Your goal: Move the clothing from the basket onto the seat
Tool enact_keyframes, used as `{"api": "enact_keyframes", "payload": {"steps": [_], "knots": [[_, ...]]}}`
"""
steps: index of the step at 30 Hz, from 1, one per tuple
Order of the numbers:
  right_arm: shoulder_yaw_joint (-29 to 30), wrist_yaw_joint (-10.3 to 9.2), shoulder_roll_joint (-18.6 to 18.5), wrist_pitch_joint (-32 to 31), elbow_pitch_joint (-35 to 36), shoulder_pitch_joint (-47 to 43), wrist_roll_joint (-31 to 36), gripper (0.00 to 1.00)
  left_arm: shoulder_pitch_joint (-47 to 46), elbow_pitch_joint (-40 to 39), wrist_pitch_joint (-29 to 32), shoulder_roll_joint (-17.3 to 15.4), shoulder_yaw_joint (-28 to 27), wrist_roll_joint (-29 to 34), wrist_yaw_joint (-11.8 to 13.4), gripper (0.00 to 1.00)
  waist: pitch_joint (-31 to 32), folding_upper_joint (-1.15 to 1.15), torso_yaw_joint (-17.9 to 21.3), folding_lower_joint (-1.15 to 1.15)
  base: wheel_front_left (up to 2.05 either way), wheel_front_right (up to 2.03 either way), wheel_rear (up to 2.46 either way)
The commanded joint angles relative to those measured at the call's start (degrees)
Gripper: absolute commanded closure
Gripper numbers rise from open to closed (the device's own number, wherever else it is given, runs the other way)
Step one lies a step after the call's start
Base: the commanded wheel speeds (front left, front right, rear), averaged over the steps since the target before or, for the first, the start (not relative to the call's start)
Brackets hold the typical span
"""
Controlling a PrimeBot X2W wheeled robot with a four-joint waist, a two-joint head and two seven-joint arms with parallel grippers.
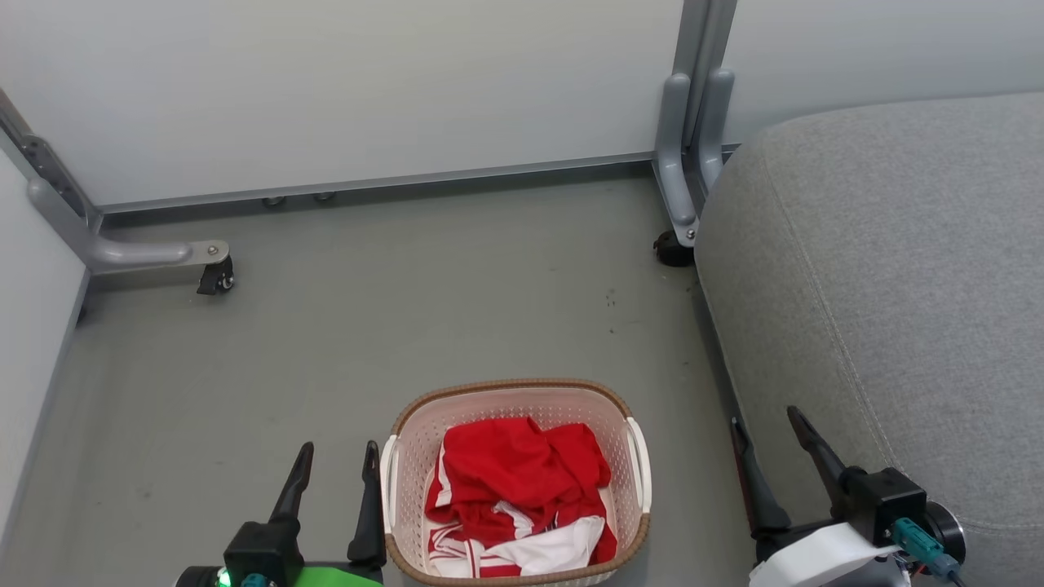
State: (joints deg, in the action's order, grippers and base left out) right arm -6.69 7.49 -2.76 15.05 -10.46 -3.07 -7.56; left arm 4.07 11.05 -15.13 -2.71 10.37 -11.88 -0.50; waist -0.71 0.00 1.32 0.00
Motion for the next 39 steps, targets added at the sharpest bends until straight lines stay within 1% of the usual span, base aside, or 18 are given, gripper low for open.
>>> {"api": "enact_keyframes", "payload": {"steps": [1,3,10,13,17,19,20,22,28,34,39], "knots": [[0.91,0.0,-0.25,0.2,-0.07,-0.33,0.76,0.0,-0.59,0.36,-0.04,-0.31,0.42,0.87,-0.14,0.0,-1.18,0.0,0.03,0.0,0.0,0.0,0.0],[2.03,0.0,-0.23,0.19,0.37,0.18,1.45,0.0,-1.77,0.74,-0.04,-0.32,1.03,1.8,-0.1,0.0,-3.23,0.0,0.08,0.0,0.0,0.0,0.0],[5.31,0.0,-0.21,0.2,3.4,5.36,2.99,0.0,-8.68,3.66,-0.04,-0.31,4.64,6.87,-1.12,0.0,-14.24,0.0,0.64,0.0,0.0,0.0,0.0],[6.49,0.0,-0.23,0.19,4.25,8.29,2.42,0.0,-12.93,5.71,-0.04,-0.31,6.56,9.4,-2.13,0.0,-19.43,0.0,1.34,0.0,0.0,0.0,0.0],[8.02,0.0,-0.16,0.19,5.62,12.21,2.01,0.0,-19.63,10.12,-0.05,-1.51,10.31,14.01,-3.43,0.0,-26.17,0.0,2.39,0.0,0.0,0.0,0.0],[8.53,-0.01,-0.19,0.19,6.68,13.97,2.24,0.0,-23.06,12.83,-0.05,-2.12,12.6,16.27,-3.61,0.0,-29.14,0.0,2.83,0.0,0.0,0.0,0.0],[8.93,-0.01,-0.21,0.19,7.42,15.16,2.24,0.0,-25.87,14.79,-0.04,-2.47,14.59,17.88,-3.87,0.0,-31.35,0.0,3.18,0.0,0.0,0.0,0.0],[9.62,-0.01,-0.2,0.19,8.42,16.84,1.39,0.0,-30.13,17.95,-0.05,-2.73,17.01,19.2,-4.14,0.0,-34.55,0.0,3.79,0.0,0.0,0.0,0.0],[9.13,-0.01,-0.19,0.19,11.08,21.25,-0.25,0.0,-42.8,28.96,-0.05,-3.27,22.8,23.1,-4.56,0.0,-43.18,0.0,6.23,0.0,0.0,0.0,0.0],[8.48,-0.01,-0.17,0.19,13.16,24.09,-1.98,0.0,-53.36,39.98,-0.05,-3.49,29.13,28.46,-4.88,0.0,-48.99,0.0,8.26,0.0,0.0,0.0,0.0],[8.21,-0.01,-0.15,0.2,14.69,25.1,-2.93,0.0,-59.29,47.84,0.04,-3.05,33.76,30.65,-6.07,0.0,-52.05,0.0,9.18,0.0,0.0,0.0,0.0]]}}
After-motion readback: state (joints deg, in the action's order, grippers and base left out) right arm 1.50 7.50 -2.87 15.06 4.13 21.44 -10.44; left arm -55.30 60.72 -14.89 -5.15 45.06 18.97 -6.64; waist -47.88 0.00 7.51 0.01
